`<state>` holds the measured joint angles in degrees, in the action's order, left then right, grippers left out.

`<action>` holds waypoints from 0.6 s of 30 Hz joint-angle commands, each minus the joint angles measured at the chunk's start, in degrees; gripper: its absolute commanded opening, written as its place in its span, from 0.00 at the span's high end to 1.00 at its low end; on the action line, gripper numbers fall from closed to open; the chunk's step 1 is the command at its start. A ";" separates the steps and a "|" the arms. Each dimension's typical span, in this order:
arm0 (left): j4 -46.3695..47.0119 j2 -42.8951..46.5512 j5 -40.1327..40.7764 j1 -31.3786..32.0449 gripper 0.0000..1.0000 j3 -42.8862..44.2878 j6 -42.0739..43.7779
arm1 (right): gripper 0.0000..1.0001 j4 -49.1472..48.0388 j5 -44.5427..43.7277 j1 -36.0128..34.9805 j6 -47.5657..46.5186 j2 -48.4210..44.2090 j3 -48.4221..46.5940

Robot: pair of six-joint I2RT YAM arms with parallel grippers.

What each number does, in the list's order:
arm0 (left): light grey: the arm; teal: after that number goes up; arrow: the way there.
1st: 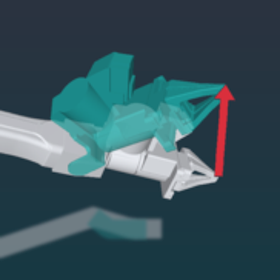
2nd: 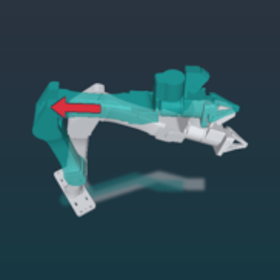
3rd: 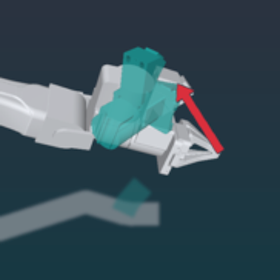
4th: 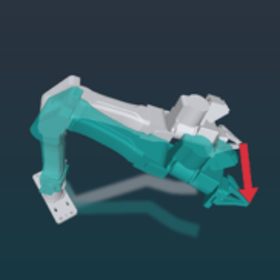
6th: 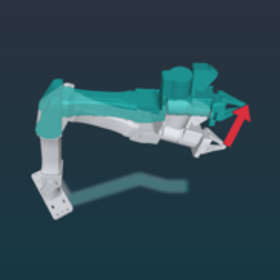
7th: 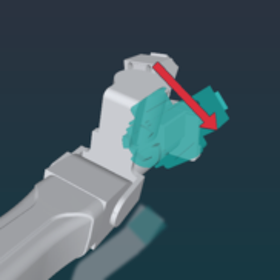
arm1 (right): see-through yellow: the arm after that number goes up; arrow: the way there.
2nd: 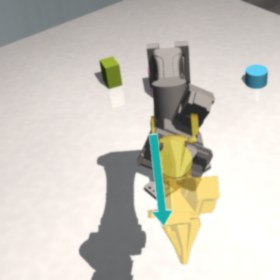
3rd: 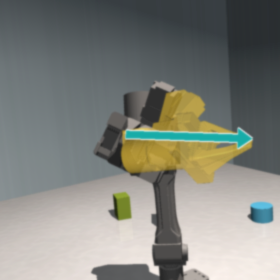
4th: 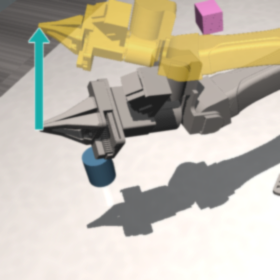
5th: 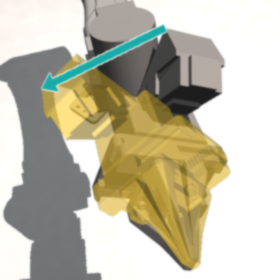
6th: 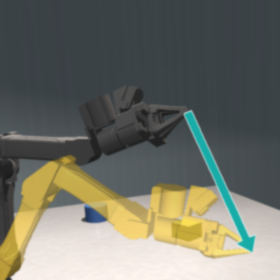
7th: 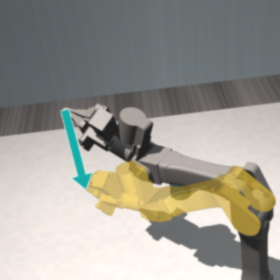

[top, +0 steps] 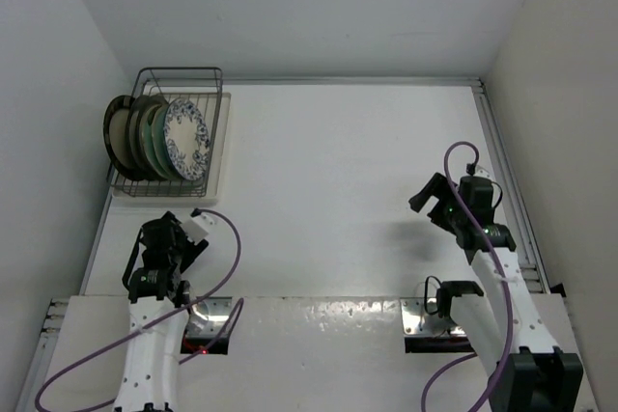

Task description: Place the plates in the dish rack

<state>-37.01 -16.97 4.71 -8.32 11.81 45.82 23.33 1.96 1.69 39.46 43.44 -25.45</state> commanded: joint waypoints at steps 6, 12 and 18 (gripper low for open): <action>3.79 -0.35 -2.78 0.05 0.20 0.49 -0.91 | 0.00 1.10 -1.87 -0.29 0.18 -1.16 -0.12; 3.79 0.18 -2.78 0.05 0.20 -0.04 -0.91 | 0.00 0.13 -3.27 -0.20 -0.17 -2.75 0.49; 3.79 -0.34 -2.78 0.05 0.20 -0.04 -0.91 | 0.00 -1.01 -4.41 -0.20 0.61 -2.22 0.40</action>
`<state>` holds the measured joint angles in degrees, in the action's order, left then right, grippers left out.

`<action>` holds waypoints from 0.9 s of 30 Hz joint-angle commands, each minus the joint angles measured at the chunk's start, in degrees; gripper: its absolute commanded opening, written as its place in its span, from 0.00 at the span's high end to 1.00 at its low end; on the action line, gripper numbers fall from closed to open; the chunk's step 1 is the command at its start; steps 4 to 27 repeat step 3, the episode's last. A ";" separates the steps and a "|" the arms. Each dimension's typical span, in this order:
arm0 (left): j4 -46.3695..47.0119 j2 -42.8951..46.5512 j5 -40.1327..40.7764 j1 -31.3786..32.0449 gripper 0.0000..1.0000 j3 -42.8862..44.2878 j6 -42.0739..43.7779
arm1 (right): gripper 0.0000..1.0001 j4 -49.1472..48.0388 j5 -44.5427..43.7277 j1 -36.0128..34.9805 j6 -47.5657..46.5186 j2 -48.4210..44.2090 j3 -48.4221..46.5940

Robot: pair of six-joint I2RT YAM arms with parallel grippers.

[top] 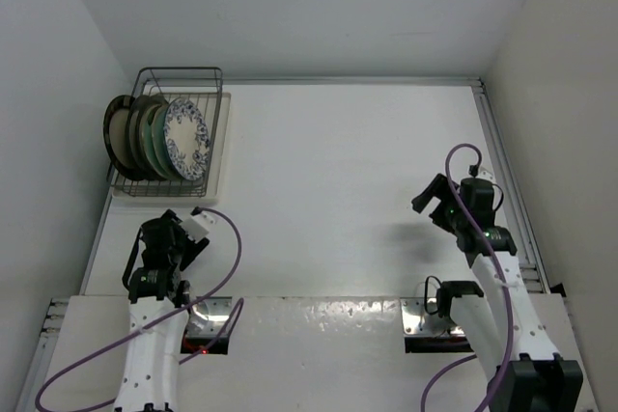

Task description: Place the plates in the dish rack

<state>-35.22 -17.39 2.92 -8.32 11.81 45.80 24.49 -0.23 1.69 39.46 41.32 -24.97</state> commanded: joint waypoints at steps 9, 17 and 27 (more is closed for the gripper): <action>2.00 0.07 -0.98 0.05 0.20 -0.04 -0.89 | 0.00 -3.13 -4.86 -0.20 1.76 -0.71 0.71; 2.00 0.07 -0.98 0.05 0.20 -0.04 -0.89 | 0.00 -3.13 -4.86 -0.20 1.76 -0.71 0.71; 2.00 0.07 -0.98 0.05 0.20 -0.04 -0.89 | 0.00 -3.13 -4.86 -0.20 1.76 -0.71 0.71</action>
